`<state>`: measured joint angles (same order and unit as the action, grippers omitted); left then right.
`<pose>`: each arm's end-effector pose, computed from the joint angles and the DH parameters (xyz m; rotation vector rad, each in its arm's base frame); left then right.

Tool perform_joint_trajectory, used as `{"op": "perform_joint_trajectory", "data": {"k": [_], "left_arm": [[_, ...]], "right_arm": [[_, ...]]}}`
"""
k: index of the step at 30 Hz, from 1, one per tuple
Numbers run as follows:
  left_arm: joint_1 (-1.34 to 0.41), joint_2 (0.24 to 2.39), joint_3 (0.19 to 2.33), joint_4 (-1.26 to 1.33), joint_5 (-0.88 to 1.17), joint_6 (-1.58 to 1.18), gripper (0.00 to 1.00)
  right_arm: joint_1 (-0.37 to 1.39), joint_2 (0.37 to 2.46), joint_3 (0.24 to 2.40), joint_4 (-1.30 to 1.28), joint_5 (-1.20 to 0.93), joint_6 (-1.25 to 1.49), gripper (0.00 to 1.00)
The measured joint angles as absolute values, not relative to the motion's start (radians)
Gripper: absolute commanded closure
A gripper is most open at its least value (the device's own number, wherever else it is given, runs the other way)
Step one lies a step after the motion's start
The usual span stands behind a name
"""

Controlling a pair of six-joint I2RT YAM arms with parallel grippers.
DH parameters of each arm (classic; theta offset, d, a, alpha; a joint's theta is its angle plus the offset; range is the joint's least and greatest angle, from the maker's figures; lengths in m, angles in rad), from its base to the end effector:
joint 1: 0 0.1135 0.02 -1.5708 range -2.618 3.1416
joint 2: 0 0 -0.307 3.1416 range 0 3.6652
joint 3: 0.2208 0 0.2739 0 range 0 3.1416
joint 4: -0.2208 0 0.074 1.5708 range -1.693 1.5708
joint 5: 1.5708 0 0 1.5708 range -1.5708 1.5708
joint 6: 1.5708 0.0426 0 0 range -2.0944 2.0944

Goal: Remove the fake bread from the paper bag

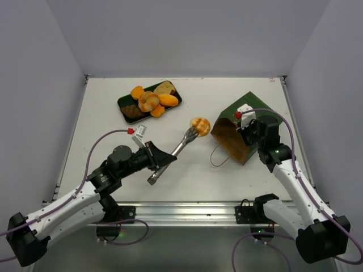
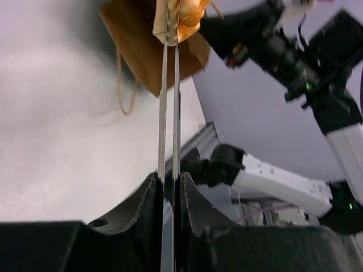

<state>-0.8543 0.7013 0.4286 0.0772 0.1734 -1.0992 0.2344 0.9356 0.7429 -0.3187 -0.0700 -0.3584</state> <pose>0.1079 -0.1351 0.2748 -0.1049 2.0476 -1.4915 0.2067 0.0524 0.3113 -0.6484 1.9772 -0.0028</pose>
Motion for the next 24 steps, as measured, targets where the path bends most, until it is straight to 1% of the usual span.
{"op": "perform_joint_trajectory", "data": {"k": [3, 7, 11, 14, 19, 24], "left_arm": [[-0.720, 0.714, 0.481, 0.014, 0.193, -1.065, 1.00], [-0.533, 0.824, 0.539, 0.020, 0.277, -1.046, 1.00], [-0.360, 0.986, 0.564, 0.109, 0.377, -1.072, 1.00], [-0.261, 1.066, 0.564, 0.195, 0.433, -1.124, 1.00], [-0.125, 1.102, 0.552, 0.318, 0.494, -1.215, 1.00], [-0.005, 1.095, 0.487, 0.423, 0.514, -1.302, 1.00]], "right_arm": [[0.234, 0.932, 0.738, -0.318, -0.071, -0.358, 1.00], [0.234, 0.928, 0.733, -0.317, -0.072, -0.356, 1.00], [0.234, 0.928, 0.731, -0.317, -0.074, -0.355, 1.00], [0.234, 0.928, 0.730, -0.317, -0.076, -0.355, 1.00], [0.234, 0.928, 0.730, -0.317, -0.083, -0.355, 1.00], [0.234, 0.928, 0.730, -0.316, -0.096, -0.355, 1.00]]}}
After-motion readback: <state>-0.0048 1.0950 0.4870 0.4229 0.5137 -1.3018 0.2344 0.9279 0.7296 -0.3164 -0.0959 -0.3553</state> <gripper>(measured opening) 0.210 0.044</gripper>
